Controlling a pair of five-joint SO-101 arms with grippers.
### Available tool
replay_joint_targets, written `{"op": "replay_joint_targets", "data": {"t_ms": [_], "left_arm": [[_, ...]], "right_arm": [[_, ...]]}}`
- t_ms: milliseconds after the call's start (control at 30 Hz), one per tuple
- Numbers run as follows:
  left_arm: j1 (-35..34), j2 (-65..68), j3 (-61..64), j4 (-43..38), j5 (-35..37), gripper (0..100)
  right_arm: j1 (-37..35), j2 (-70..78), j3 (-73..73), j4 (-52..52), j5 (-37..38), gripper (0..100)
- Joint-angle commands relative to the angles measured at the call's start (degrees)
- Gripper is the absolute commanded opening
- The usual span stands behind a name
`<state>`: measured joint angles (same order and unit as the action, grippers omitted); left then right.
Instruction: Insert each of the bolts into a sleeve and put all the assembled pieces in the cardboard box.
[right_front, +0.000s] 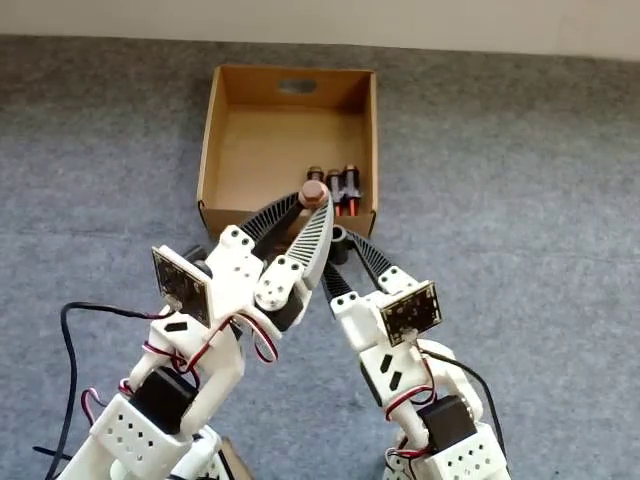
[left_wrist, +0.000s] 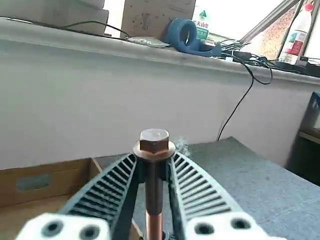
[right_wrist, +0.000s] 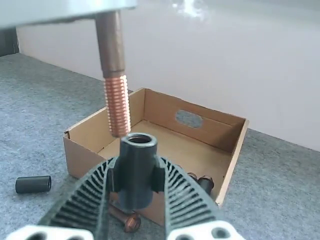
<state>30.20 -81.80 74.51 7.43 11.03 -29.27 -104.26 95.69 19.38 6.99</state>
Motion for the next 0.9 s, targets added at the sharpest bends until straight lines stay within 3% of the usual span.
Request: {"op": "replay_joint_targets", "data": {"t_ms": [0,233,867], "left_arm": [[0.8,-0.4,-0.7,-3.2,0.4,1],[0.6,-0.4,-0.5,-6.7,0.4,1],[0.8,10.5,-5.3,-6.5,0.4,1]], "right_arm": [[-0.4,-0.7,1.1,-1.5,0.3,0.6],[-0.4,-0.7,0.7,-1.5,-4.4,0.6],[-0.3,-0.7,0.9,-1.5,-4.2,0.6]]}}
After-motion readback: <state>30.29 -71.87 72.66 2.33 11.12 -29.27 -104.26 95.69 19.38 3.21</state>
